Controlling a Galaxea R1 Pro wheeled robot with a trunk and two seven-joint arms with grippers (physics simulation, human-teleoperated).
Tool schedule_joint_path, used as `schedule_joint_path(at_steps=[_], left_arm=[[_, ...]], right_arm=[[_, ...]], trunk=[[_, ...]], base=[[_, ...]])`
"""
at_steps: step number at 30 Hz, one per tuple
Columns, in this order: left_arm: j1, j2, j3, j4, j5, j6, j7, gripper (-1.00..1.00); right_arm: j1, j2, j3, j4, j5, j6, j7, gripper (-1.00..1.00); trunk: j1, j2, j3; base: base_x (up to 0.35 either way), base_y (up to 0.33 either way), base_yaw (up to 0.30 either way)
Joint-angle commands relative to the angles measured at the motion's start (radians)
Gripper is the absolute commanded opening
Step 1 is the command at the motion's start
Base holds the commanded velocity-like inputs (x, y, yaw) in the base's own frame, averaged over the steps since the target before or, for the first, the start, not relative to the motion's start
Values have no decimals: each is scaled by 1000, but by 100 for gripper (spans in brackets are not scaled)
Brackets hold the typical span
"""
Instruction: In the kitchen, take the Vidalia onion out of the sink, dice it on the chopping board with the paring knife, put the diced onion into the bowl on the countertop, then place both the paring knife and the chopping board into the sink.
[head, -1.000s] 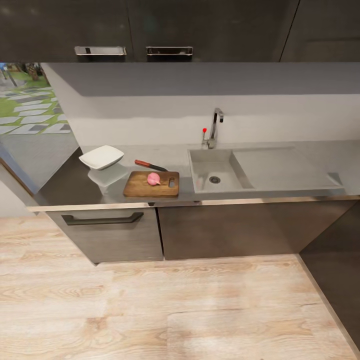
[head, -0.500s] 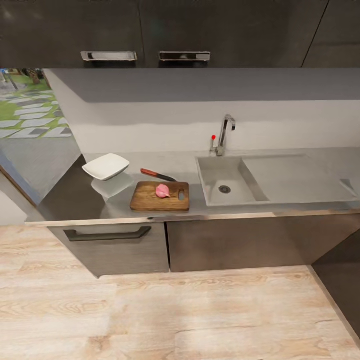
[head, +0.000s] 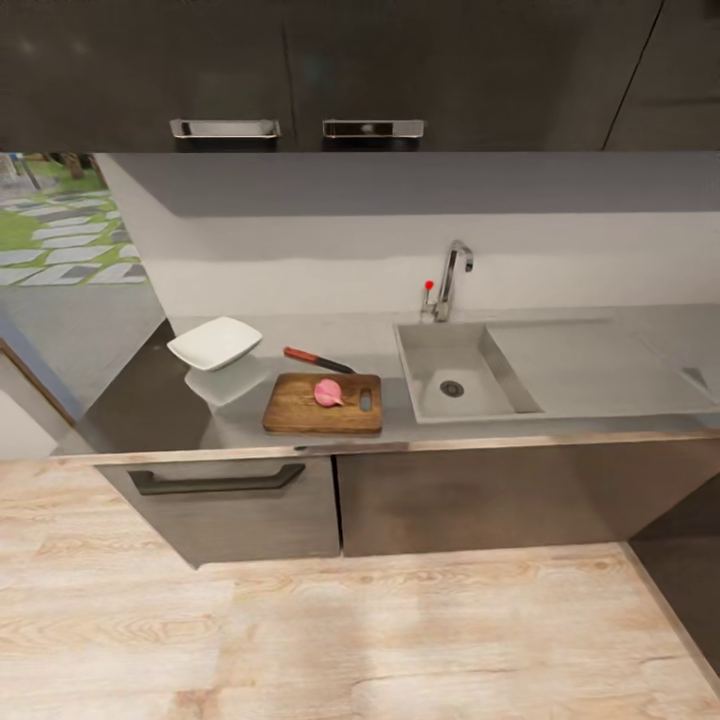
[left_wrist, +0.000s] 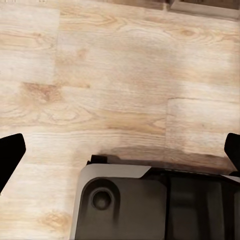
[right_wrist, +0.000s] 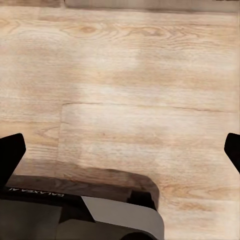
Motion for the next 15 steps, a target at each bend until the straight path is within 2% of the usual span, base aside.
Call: schedule_joint_path(at_steps=[1, 9, 15], left_arm=[[0, 1, -2, -2, 10, 2, -1, 100], [0, 0, -3, 0, 10, 2, -1, 100], [0, 0, -3, 0, 11, 3, -3, 100]], right_arm=[[-1, 0, 6, 1, -7, -4, -1, 100], [-1, 0, 6, 1, -7, -3, -1, 100], [-1, 0, 6, 1, -7, -3, 0, 100]], trunk=[[1, -1, 1], [1, -1, 13], [1, -1, 23]], base=[[140, 93, 0], [231, 142, 0], [84, 36, 0]])
